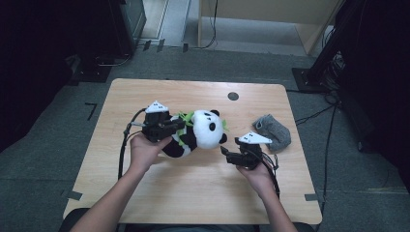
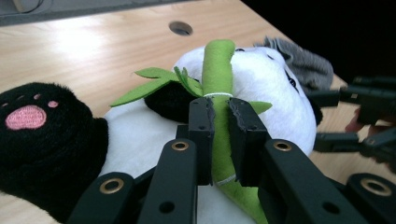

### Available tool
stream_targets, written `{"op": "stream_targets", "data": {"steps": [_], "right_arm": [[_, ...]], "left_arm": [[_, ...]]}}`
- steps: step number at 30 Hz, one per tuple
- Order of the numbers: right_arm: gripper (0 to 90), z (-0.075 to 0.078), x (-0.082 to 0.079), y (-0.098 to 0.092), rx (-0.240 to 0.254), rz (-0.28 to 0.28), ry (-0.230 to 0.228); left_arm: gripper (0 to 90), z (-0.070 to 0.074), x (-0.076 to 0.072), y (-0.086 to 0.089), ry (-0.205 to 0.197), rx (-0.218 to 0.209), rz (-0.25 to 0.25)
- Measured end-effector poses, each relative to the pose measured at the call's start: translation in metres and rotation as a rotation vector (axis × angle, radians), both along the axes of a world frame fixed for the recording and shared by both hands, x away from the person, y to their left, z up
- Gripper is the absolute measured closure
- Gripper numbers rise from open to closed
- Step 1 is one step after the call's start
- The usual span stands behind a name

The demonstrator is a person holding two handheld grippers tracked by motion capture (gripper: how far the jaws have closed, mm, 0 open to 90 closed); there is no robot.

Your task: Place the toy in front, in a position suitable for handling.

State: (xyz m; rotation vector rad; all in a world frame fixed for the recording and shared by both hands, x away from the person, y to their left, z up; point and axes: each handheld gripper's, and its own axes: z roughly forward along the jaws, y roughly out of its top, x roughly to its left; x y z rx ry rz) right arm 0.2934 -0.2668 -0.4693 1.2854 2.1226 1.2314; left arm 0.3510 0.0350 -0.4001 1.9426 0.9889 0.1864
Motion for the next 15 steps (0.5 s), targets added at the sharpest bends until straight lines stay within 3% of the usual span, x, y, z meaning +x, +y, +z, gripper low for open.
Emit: {"op": "stream_targets", "data": {"steps": [5, 10, 12, 13, 15], "right_arm": [[32.3, -0.003, -0.001, 0.003, -0.031, 0.004, -0.001], [33.5, -0.007, 0.003, 0.005, -0.040, 0.016, 0.013], [34.2, -0.005, 0.001, 0.005, -0.050, 0.017, 0.007], [34.8, -0.002, -0.001, 0.004, -0.051, 0.018, -0.002], [36.5, 0.001, -0.005, 0.004, -0.049, 0.017, -0.016]], "left_arm": [[80.2, -0.020, -0.003, -0.009, 0.022, 0.031, -0.020], [78.2, -0.020, -0.005, -0.010, 0.004, 0.046, -0.030], [72.4, -0.019, -0.004, -0.009, 0.011, 0.045, -0.048], [64.8, -0.018, -0.004, -0.009, 0.007, 0.059, -0.051], [54.8, -0.014, -0.005, -0.006, -0.028, 0.083, -0.043]]}}
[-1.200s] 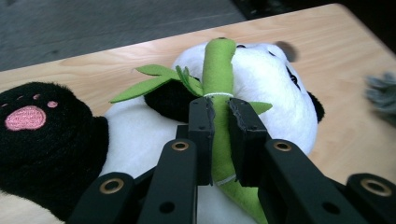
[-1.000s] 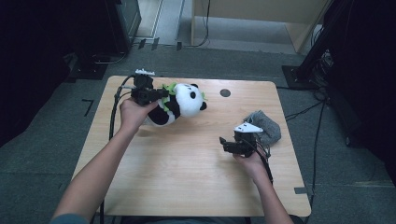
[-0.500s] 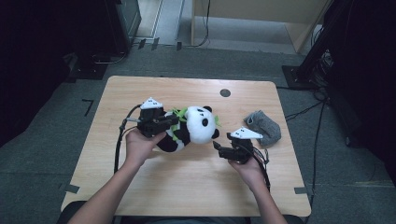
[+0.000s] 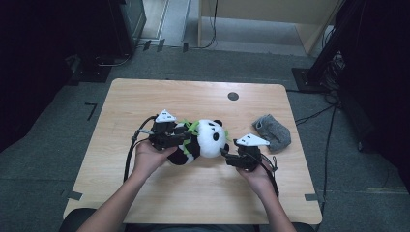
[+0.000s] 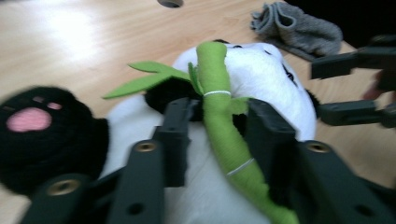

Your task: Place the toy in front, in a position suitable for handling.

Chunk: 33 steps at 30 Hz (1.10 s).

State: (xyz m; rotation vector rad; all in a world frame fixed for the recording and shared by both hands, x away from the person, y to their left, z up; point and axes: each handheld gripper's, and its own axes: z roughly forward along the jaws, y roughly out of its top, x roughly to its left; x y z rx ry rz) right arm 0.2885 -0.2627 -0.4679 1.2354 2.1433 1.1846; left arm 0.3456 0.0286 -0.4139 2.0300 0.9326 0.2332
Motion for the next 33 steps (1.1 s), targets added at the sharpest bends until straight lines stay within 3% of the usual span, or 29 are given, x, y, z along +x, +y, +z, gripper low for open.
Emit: {"op": "stream_targets", "data": {"steps": [2, 4, 6, 9, 11, 15, 18, 23, 26, 30, 33], "right_arm": [[40.4, 0.004, -0.004, 0.000, 0.010, 0.003, -0.008], [44.8, 0.006, -0.007, 0.002, 0.026, 0.027, 0.014], [49.1, 0.005, -0.008, 0.006, 0.034, 0.065, 0.057], [58.2, 0.002, -0.011, 0.013, 0.030, 0.116, 0.115], [64.2, 0.001, -0.012, 0.017, 0.017, 0.140, 0.113], [66.2, -0.005, -0.012, 0.021, 0.009, 0.143, 0.078], [68.7, -0.008, -0.011, 0.021, 0.017, 0.147, 0.094], [73.2, -0.010, -0.008, 0.019, 0.031, 0.145, 0.090], [73.8, -0.010, -0.007, 0.018, 0.027, 0.146, 0.096], [74.3, -0.012, -0.005, 0.018, 0.011, 0.150, 0.093], [74.3, -0.013, -0.002, 0.017, 0.013, 0.143, 0.090]], "left_arm": [[50.8, 0.007, 0.000, 0.008, -0.019, -0.012, -0.005], [50.2, 0.012, 0.002, 0.017, -0.034, 0.000, -0.002], [51.6, 0.016, 0.007, 0.028, -0.037, 0.003, -0.002], [58.1, 0.015, 0.016, 0.048, -0.040, -0.024, 0.001], [62.3, 0.013, 0.023, 0.060, -0.032, -0.036, -0.002], [68.1, 0.006, 0.037, 0.084, 0.012, -0.072, 0.009], [70.6, -0.001, 0.047, 0.100, 0.002, -0.059, 0.034], [75.0, -0.019, 0.065, 0.109, 0.015, -0.020, 0.049], [71.1, -0.031, 0.075, 0.109, 0.045, -0.023, 0.054], [68.7, -0.044, 0.079, 0.099, 0.065, 0.010, 0.018], [67.4, -0.049, 0.078, 0.088, 0.072, 0.007, -0.009]]}}
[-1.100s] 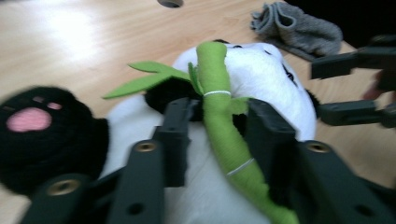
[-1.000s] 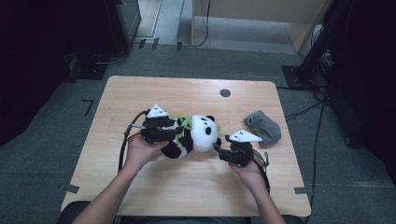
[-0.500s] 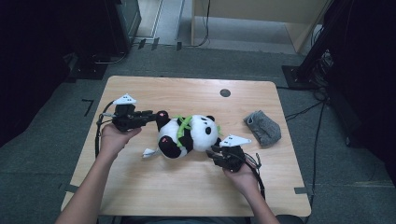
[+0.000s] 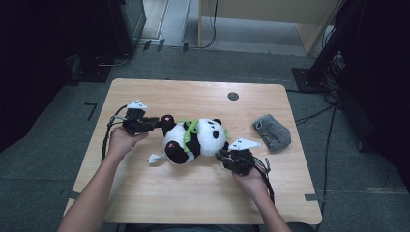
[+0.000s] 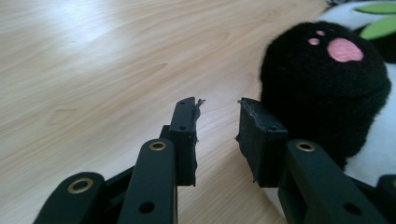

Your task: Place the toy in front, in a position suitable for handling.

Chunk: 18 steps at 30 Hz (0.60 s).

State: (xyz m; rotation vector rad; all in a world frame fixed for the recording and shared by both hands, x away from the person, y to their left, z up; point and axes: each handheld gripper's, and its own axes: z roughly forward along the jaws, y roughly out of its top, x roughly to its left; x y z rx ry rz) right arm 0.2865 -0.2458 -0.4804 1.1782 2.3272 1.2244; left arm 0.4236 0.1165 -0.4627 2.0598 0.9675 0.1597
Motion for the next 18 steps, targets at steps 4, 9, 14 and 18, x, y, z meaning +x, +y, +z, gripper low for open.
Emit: {"op": "stream_targets", "data": {"steps": [4, 9, 14, 18], "right_arm": [[73.0, -0.001, 0.003, -0.002, -0.017, -0.018, -0.002], [72.7, -0.002, 0.011, -0.010, -0.019, -0.057, 0.000], [72.8, -0.003, 0.025, -0.016, 0.007, -0.094, 0.003], [72.9, -0.007, 0.033, -0.017, 0.028, -0.115, 0.001]], "left_arm": [[67.6, -0.001, -0.002, -0.001, 0.019, -0.040, -0.022], [67.4, -0.002, -0.011, 0.001, 0.054, -0.056, -0.080], [66.4, -0.004, -0.024, 0.003, 0.063, -0.070, -0.112], [65.7, -0.003, -0.036, 0.006, 0.056, -0.086, -0.135]]}}
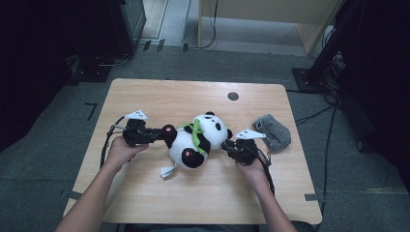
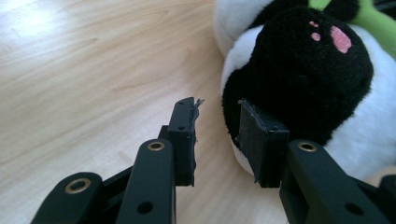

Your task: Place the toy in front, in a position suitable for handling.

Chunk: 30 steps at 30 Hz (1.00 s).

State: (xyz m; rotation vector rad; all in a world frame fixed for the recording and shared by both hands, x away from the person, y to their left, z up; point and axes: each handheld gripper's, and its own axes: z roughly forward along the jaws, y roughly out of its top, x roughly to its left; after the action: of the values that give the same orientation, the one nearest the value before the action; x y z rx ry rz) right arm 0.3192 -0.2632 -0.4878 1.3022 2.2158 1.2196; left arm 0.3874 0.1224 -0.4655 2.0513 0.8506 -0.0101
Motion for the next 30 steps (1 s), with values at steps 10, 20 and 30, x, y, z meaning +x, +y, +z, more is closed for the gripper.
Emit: {"op": "stream_targets", "data": {"steps": [10, 20, 30], "right_arm": [[72.9, -0.001, 0.023, 0.004, 0.023, -0.003, 0.028], [71.5, -0.004, 0.050, 0.012, 0.064, -0.012, 0.027], [53.2, 0.015, 0.051, 0.010, 0.077, -0.008, -0.013]], "left_arm": [[61.2, -0.004, -0.027, 0.000, 0.012, -0.040, -0.059], [51.8, -0.010, -0.047, -0.015, 0.030, -0.083, -0.134], [43.5, -0.016, -0.062, -0.032, 0.025, -0.124, -0.136]]}}
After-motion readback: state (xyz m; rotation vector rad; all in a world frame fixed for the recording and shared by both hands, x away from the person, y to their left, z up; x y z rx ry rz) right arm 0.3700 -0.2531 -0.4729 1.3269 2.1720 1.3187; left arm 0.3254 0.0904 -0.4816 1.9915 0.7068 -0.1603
